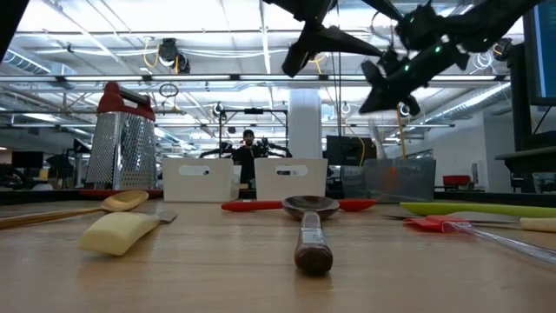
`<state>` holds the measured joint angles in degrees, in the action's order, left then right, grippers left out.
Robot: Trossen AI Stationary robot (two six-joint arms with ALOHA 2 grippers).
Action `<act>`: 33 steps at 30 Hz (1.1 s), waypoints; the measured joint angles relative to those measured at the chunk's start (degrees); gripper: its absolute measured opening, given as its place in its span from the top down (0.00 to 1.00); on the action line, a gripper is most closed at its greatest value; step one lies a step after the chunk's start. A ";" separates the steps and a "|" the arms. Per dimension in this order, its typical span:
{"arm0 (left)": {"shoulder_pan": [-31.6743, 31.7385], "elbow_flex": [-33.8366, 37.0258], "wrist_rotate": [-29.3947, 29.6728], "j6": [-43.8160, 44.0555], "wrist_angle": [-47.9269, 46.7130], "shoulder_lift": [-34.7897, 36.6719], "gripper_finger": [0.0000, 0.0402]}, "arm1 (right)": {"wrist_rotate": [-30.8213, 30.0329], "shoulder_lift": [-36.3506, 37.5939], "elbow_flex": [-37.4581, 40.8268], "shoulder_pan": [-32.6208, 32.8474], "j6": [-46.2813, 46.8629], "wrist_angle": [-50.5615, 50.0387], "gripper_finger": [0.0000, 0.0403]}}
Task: Pick & Place Kitchen Items
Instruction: Put the orange silicone spatula into the black bin
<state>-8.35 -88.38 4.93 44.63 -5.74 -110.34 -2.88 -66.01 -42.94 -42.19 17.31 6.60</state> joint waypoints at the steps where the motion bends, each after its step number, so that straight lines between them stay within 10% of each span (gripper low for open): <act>1: -0.22 0.00 -0.04 0.30 0.00 0.00 0.52 | -0.02 -1.32 -0.23 -0.53 -0.08 -0.23 1.00; 16: -2.29 0.00 -0.15 0.72 -0.18 -0.07 0.52 | 4.06 -3.47 -1.16 -1.99 0.97 -0.38 1.00; 33: -2.18 0.00 -1.90 0.35 -1.57 -0.07 0.52 | 33.23 -1.86 -1.16 -0.54 -1.44 -14.57 1.00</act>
<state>-10.52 -88.38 3.03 44.98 -7.30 -110.41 30.35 -67.88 -44.10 -42.73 15.87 -7.97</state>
